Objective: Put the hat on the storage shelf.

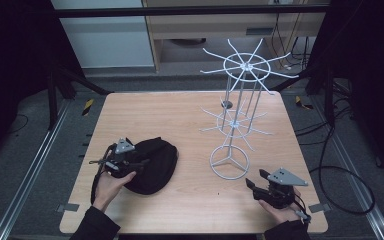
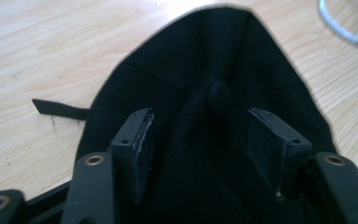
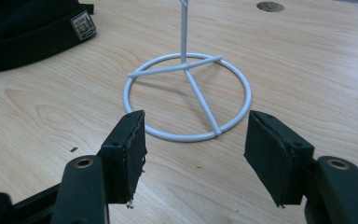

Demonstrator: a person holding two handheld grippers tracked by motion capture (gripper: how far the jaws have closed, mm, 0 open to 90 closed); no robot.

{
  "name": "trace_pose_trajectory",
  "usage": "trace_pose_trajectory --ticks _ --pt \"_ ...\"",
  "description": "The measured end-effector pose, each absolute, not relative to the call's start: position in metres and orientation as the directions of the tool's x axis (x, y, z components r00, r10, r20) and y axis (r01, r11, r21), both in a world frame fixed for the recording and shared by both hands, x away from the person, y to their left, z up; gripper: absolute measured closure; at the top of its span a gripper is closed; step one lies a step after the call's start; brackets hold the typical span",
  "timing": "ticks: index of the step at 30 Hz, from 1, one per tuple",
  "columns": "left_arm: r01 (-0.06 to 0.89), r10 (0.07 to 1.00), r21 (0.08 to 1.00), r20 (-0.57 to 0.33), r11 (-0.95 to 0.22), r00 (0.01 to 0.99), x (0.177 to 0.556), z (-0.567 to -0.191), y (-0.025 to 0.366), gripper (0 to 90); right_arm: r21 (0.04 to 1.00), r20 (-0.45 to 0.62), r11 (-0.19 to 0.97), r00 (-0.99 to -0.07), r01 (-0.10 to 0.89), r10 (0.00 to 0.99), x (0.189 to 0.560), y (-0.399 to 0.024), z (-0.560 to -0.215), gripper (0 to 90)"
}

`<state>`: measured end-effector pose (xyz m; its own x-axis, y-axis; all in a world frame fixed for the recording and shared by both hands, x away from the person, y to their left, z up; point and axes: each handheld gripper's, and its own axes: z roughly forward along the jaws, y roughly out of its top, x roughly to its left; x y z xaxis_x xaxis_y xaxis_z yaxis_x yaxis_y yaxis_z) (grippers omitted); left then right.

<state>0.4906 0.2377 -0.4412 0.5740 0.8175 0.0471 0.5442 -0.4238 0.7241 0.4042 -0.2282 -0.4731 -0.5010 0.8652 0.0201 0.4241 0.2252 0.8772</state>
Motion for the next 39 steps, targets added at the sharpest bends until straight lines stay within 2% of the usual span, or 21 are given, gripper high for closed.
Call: trace_pose_trajectory --ticks 1,3,4,6,7,9,11,12,24,29,39 --pt "0.546 0.818 0.719 0.055 -0.430 0.572 0.491 -0.442 0.238 49.9 0.875 0.024 0.224 -0.501 0.428 0.865 0.405 -0.229 -0.474 38.4" --pt "0.554 0.823 0.715 0.052 -0.426 0.566 0.491 -0.443 0.238 52.5 0.874 0.025 0.225 -0.502 0.430 0.865 0.405 -0.229 -0.475 38.4" --pt "0.559 0.826 0.711 0.055 -0.427 0.561 0.492 -0.443 0.238 58.1 0.873 0.023 0.229 -0.504 0.431 0.864 0.406 -0.229 -0.476 38.4" --pt "0.568 0.825 0.709 0.034 -0.417 0.564 0.493 -0.444 0.239 64.4 0.869 0.018 0.236 -0.505 0.435 0.863 0.407 -0.228 -0.477 38.5" --pt "0.575 0.826 0.715 0.009 -0.399 0.563 0.494 -0.445 0.240 71.3 0.866 0.020 0.238 -0.506 0.439 0.862 0.407 -0.228 -0.478 38.6" --pt "0.576 0.824 0.717 -0.005 -0.392 0.566 0.494 -0.445 0.241 74.6 0.866 0.016 0.241 -0.506 0.438 0.862 0.408 -0.228 -0.478 38.6" --pt "0.568 0.816 0.736 -0.037 -0.368 0.577 0.492 -0.443 0.245 84.1 0.863 0.020 0.241 -0.506 0.444 0.862 0.407 -0.228 -0.478 38.8" --pt "0.568 0.816 0.736 -0.037 -0.368 0.577 0.492 -0.443 0.245 85.3 0.863 0.020 0.241 -0.506 0.444 0.862 0.407 -0.228 -0.478 38.8" --pt "0.470 0.787 0.815 -0.027 -0.340 0.616 0.470 -0.419 0.247 86.2 0.869 0.031 0.219 -0.491 0.444 0.870 0.407 -0.232 -0.478 38.6" --pt "0.381 0.780 0.884 -0.030 -0.271 0.626 0.454 -0.397 0.251 86.2 0.876 0.021 0.216 -0.481 0.431 0.876 0.407 -0.234 -0.478 37.8" --pt "0.266 0.777 0.954 -0.061 -0.140 0.626 0.432 -0.365 0.255 86.2 0.880 0.013 0.216 -0.477 0.424 0.879 0.407 -0.234 -0.477 36.7"
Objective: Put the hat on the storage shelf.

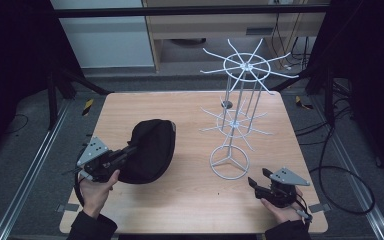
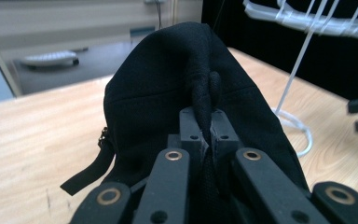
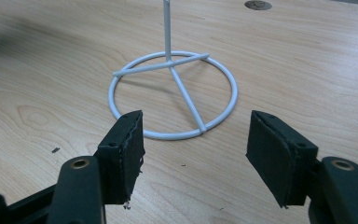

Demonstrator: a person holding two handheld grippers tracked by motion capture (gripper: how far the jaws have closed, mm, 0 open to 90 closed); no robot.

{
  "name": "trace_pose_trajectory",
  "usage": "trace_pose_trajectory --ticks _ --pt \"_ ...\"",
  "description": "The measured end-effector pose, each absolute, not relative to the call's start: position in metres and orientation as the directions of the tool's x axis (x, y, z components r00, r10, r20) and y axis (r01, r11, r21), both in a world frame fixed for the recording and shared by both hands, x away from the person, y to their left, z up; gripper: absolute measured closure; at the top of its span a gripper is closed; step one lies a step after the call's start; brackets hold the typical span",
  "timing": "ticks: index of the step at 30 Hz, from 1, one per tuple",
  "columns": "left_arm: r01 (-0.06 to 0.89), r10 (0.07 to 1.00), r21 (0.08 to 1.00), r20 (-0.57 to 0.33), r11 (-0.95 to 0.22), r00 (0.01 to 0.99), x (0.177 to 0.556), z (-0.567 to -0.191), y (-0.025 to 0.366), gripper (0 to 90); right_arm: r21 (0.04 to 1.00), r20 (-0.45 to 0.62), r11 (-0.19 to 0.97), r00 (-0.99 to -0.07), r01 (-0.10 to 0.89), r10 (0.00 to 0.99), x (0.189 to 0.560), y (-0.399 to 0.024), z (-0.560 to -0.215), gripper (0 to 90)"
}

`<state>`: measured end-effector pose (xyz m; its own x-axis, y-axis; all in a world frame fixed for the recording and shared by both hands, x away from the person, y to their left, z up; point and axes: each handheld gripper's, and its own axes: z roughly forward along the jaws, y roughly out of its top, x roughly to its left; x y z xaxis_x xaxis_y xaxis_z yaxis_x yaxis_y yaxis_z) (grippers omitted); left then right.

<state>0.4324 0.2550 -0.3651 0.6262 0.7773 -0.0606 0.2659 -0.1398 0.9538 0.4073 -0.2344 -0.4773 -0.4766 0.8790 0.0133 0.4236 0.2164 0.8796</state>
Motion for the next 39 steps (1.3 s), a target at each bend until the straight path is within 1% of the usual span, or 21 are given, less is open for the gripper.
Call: trace_pose_trajectory --ticks 9,10,11,20,28,39 --pt "0.168 0.762 0.985 -0.073 -0.047 0.644 0.412 -0.337 0.253 86.1 0.882 0.007 0.219 -0.476 0.418 0.879 0.407 -0.234 -0.477 36.2" --pt "0.137 0.758 0.990 -0.068 -0.028 0.649 0.407 -0.330 0.252 86.2 0.881 0.008 0.219 -0.476 0.419 0.879 0.407 -0.234 -0.477 36.2" --pt "0.137 0.758 0.990 -0.068 -0.028 0.649 0.407 -0.330 0.252 86.1 0.881 0.008 0.219 -0.476 0.419 0.879 0.407 -0.234 -0.477 36.2" --pt "0.026 0.729 0.999 -0.045 0.038 0.684 0.395 -0.300 0.252 86.1 0.883 0.000 0.221 -0.471 0.414 0.882 0.407 -0.234 -0.478 35.7" --pt "-0.014 0.710 0.995 -0.059 0.096 0.702 0.397 -0.286 0.250 86.1 0.883 0.001 0.220 -0.469 0.415 0.883 0.407 -0.234 -0.478 35.6" --pt "-0.008 0.667 0.992 -0.077 0.123 0.741 0.406 -0.257 0.245 86.2 0.882 0.001 0.220 -0.470 0.416 0.883 0.408 -0.235 -0.479 35.2"
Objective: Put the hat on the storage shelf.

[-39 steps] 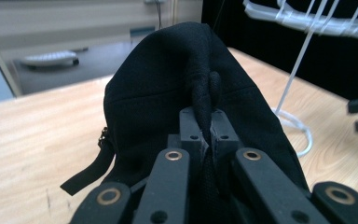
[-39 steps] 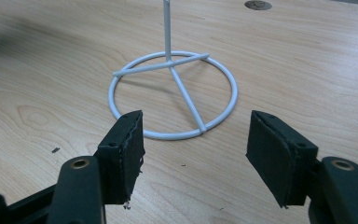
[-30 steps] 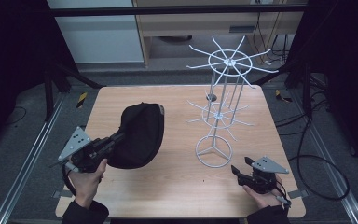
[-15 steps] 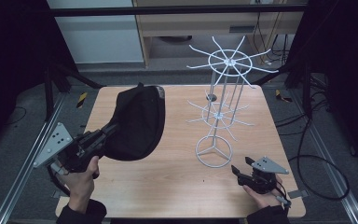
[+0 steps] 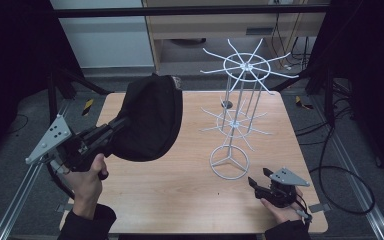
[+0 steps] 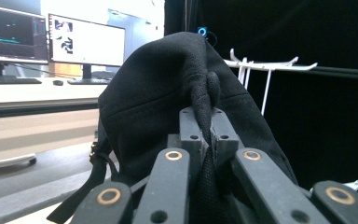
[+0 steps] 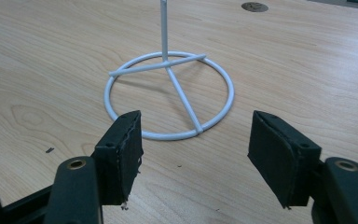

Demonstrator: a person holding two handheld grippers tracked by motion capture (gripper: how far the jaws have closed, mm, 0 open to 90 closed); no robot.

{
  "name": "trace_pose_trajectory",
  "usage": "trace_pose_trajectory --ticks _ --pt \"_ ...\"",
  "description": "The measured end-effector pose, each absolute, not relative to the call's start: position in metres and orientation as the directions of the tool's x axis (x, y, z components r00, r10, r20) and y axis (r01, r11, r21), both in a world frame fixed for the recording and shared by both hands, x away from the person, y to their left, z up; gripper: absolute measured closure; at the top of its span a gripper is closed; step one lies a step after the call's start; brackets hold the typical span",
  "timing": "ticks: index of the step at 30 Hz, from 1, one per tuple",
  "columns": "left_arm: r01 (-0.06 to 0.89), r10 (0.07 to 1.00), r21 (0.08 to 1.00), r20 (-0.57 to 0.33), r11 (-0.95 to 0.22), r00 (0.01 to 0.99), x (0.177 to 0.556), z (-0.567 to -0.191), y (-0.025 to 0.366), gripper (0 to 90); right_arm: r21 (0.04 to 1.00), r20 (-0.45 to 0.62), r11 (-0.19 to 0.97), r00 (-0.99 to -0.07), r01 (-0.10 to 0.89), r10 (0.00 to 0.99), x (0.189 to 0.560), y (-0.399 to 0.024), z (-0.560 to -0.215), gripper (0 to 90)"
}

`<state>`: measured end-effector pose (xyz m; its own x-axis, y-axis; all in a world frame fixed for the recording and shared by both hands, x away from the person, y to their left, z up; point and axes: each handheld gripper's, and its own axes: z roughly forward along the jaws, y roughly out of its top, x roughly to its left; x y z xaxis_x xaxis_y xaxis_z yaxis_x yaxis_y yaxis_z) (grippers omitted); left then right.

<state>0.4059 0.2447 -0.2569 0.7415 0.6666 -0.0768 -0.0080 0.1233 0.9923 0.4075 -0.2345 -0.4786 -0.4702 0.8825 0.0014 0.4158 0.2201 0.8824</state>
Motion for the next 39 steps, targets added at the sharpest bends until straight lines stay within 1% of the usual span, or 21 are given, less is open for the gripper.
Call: trace_pose_trajectory --ticks 6,15,24,31,39 --pt "-0.039 0.661 0.991 -0.055 0.127 0.748 0.405 -0.234 0.242 86.2 0.882 0.002 0.219 -0.469 0.416 0.883 0.407 -0.234 -0.479 35.1" --pt "-0.069 0.635 0.988 -0.037 0.141 0.771 0.405 -0.216 0.229 86.2 0.883 0.002 0.219 -0.469 0.415 0.883 0.407 -0.235 -0.478 35.1" --pt "-0.095 0.605 0.985 -0.011 0.143 0.796 0.407 -0.203 0.207 86.2 0.883 -0.001 0.222 -0.472 0.413 0.882 0.407 -0.235 -0.479 35.1" --pt "-0.088 0.585 0.986 -0.009 0.138 0.811 0.416 -0.199 0.188 86.2 0.883 -0.001 0.223 -0.474 0.414 0.880 0.408 -0.234 -0.479 35.1" --pt "-0.067 0.558 0.990 -0.012 0.121 0.830 0.429 -0.202 0.164 86.1 0.881 0.002 0.223 -0.476 0.416 0.879 0.407 -0.234 -0.479 35.0"
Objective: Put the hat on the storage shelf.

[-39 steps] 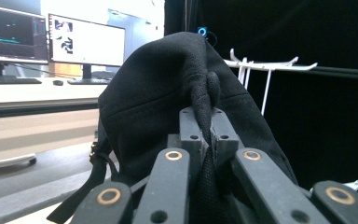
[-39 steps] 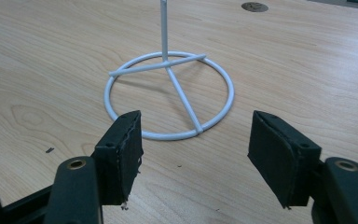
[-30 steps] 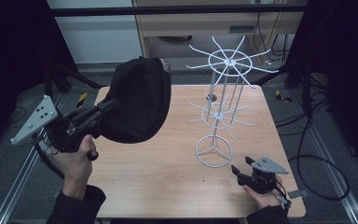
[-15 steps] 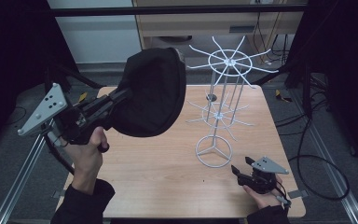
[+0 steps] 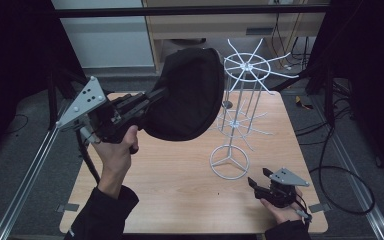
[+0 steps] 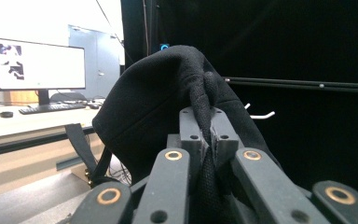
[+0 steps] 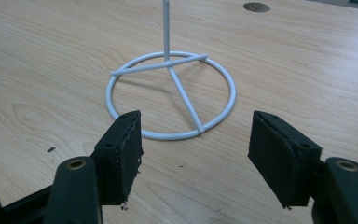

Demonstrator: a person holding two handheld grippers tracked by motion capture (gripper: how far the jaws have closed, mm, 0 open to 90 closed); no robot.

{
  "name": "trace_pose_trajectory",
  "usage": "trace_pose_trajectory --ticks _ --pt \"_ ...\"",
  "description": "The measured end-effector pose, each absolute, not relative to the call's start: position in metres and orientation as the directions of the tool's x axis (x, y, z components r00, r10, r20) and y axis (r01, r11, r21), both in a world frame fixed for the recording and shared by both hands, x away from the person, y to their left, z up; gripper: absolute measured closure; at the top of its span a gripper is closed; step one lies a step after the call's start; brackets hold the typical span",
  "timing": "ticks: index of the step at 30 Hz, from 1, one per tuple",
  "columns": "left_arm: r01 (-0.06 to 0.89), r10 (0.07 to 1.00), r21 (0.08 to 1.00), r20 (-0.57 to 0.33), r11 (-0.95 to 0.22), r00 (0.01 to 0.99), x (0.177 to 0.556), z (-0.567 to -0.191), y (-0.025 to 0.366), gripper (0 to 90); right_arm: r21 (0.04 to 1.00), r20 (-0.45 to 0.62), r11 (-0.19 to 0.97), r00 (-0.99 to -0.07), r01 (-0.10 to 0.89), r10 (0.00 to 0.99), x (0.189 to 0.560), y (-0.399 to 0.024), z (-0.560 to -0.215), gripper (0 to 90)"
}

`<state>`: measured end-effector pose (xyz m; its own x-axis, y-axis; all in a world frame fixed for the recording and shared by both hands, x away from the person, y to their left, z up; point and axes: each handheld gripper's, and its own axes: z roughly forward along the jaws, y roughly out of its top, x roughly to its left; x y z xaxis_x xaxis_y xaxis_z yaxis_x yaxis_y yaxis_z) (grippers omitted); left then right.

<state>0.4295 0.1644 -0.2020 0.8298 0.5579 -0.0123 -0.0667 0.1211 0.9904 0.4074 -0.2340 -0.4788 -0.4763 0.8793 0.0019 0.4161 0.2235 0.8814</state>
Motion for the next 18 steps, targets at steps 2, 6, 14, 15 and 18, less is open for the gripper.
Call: trace_pose_trajectory --ticks 2,6,14,15,18 --pt "-0.062 0.549 0.991 -0.013 0.118 0.836 0.432 -0.204 0.161 86.1 0.881 0.001 0.224 -0.477 0.416 0.879 0.407 -0.234 -0.479 35.0" --pt "-0.036 0.527 0.992 -0.036 0.124 0.849 0.438 -0.212 0.158 85.9 0.881 0.005 0.223 -0.479 0.418 0.878 0.407 -0.233 -0.479 35.0" --pt "0.017 0.501 0.987 -0.094 0.157 0.860 0.447 -0.231 0.164 85.1 0.879 -0.003 0.232 -0.482 0.416 0.876 0.407 -0.233 -0.479 34.9" --pt "0.025 0.500 0.988 -0.099 0.154 0.861 0.448 -0.234 0.166 85.1 0.879 -0.008 0.237 -0.483 0.414 0.875 0.407 -0.233 -0.479 34.9" --pt "0.036 0.505 0.989 -0.104 0.143 0.857 0.450 -0.240 0.168 84.8 0.880 -0.005 0.234 -0.484 0.414 0.875 0.407 -0.233 -0.479 34.9"
